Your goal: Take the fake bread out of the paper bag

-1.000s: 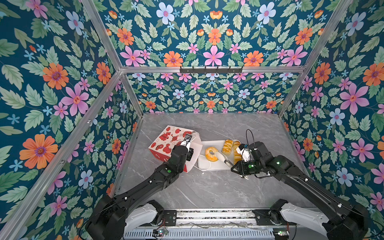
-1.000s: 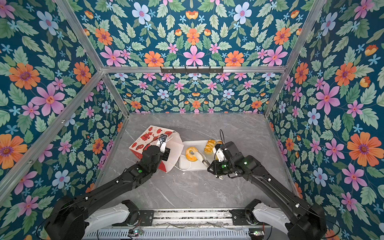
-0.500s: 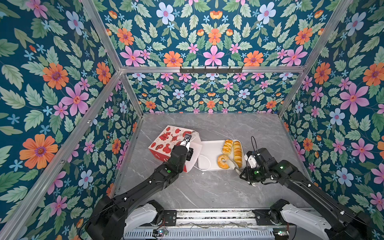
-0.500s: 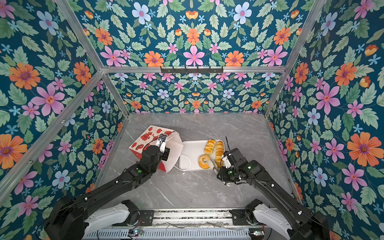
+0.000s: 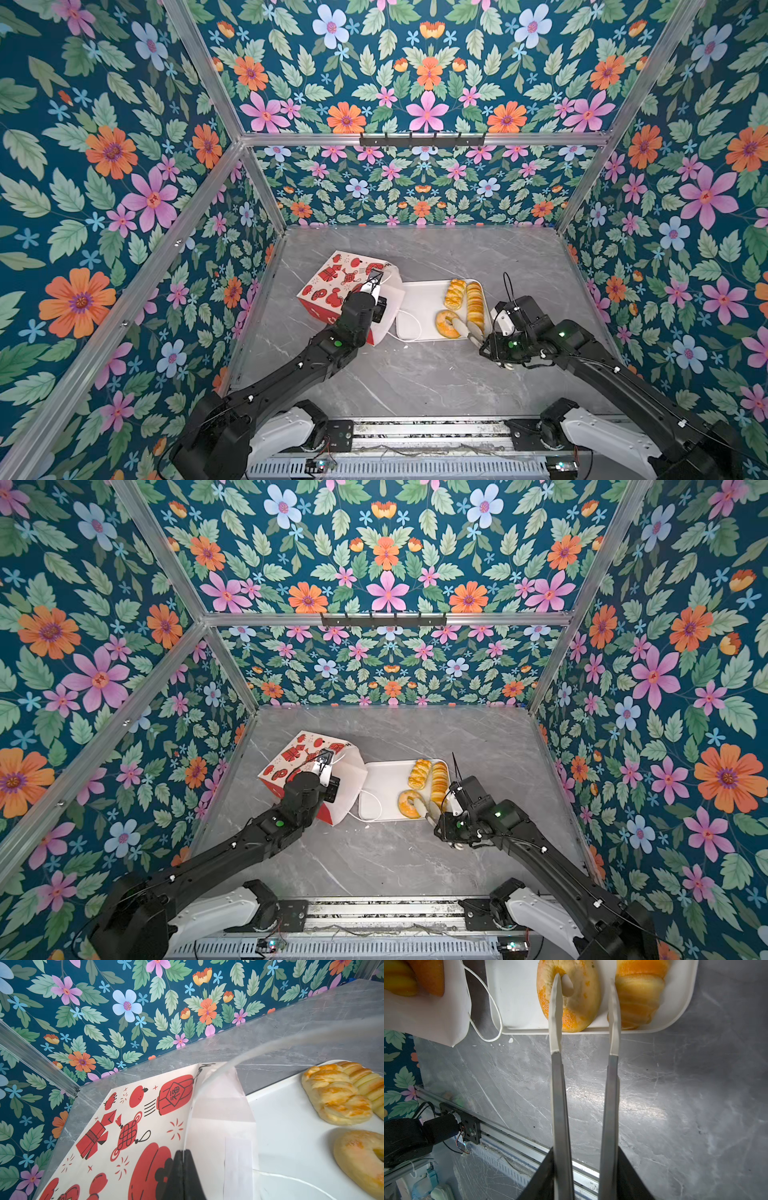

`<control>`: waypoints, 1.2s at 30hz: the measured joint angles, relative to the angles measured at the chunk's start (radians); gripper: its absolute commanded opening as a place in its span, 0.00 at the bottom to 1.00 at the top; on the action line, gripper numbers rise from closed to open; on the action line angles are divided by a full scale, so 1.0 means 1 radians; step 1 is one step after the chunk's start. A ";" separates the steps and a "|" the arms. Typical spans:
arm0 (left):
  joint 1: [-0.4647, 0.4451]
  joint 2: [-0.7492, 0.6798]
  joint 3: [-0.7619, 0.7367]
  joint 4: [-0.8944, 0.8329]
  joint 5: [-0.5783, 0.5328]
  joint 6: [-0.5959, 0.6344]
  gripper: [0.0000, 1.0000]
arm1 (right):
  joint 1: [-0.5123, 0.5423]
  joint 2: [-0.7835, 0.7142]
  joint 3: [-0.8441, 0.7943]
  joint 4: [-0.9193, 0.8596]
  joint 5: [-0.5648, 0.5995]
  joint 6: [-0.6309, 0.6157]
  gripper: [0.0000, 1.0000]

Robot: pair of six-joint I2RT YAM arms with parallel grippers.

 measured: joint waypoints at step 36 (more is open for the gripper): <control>0.000 -0.002 0.000 0.015 0.051 0.038 0.00 | 0.236 0.278 0.217 0.333 -0.138 0.007 0.44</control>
